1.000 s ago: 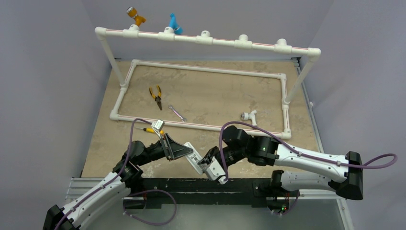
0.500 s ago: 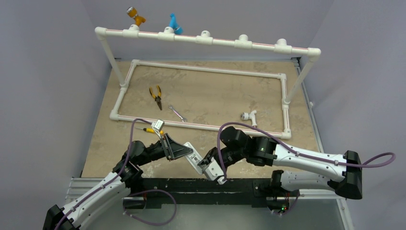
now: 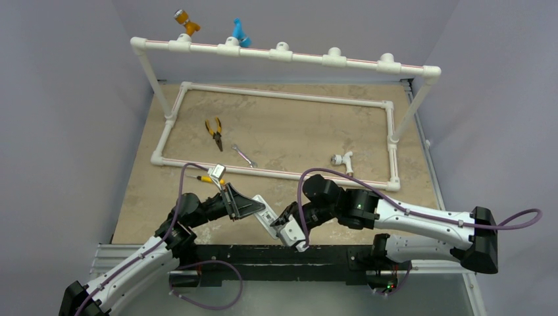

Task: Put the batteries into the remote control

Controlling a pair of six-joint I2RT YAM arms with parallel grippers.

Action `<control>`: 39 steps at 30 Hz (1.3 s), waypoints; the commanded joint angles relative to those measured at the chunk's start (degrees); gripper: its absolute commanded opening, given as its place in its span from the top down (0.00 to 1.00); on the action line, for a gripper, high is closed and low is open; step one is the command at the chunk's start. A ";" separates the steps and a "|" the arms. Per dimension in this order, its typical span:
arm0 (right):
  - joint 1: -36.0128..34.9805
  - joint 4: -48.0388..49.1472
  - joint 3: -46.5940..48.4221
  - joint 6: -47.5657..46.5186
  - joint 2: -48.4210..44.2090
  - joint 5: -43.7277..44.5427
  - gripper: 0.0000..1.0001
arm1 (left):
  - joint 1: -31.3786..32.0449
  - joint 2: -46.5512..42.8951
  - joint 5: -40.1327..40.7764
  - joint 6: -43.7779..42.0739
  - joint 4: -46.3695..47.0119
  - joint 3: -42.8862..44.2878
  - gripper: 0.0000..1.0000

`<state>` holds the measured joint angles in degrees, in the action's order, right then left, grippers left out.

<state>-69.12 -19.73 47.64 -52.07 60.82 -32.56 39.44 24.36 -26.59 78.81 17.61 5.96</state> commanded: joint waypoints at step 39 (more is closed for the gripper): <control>1.44 10.37 -3.63 6.89 -5.87 1.01 0.69 | 0.30 0.78 -1.62 0.65 4.14 1.08 1.00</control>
<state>-68.40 -13.28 44.53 -45.80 56.80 -32.73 39.44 25.02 -26.41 78.91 18.20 5.96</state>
